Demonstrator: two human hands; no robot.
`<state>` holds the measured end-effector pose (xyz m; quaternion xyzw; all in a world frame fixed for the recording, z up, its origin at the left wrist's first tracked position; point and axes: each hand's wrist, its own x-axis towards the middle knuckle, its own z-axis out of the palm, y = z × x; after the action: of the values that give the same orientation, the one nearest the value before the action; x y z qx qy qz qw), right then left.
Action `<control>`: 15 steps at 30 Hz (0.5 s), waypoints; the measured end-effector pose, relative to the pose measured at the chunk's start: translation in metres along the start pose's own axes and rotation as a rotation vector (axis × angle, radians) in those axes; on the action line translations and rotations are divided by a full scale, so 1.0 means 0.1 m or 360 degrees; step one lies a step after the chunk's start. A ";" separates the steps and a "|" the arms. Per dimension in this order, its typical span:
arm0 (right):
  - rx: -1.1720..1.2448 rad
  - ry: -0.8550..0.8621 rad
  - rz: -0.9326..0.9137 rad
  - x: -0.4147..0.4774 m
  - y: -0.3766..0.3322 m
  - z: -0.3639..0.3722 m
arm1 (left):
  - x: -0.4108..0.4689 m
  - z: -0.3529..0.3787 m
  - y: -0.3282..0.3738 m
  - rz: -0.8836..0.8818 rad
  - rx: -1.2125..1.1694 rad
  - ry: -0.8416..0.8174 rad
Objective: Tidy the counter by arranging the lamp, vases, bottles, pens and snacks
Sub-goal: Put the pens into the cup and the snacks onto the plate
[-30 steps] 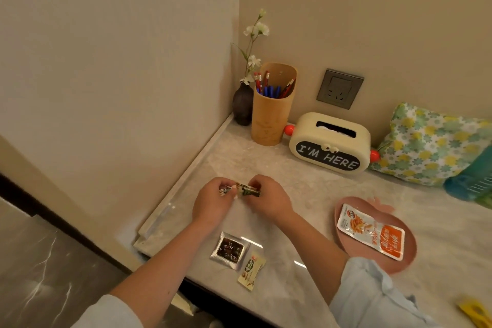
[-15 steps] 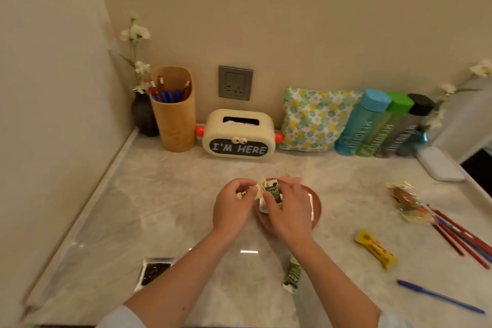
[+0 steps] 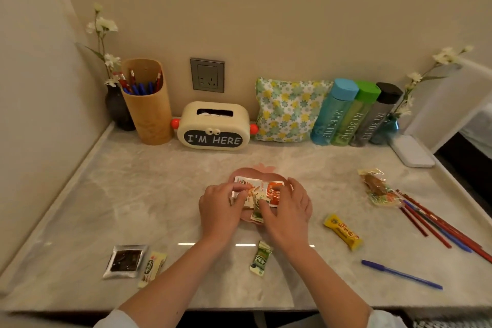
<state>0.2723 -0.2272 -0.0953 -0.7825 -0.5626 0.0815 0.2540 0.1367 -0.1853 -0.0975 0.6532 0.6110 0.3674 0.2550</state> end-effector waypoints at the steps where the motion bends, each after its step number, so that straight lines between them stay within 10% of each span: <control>1: 0.0084 0.0012 -0.0053 -0.01 -0.01 -0.02 | -0.03 -0.01 0.00 -0.0016 -0.0019 0.0028; 15: 0.0673 -0.0625 -0.0776 -0.54 -0.66 0.29 | -0.70 -0.88 -0.52 -0.0255 -0.0033 0.0474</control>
<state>0.1860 -0.2522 -0.0960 -0.5254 -0.7411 0.2812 0.3092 0.0364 -0.2582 -0.0974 0.5379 0.6884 0.4449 0.1970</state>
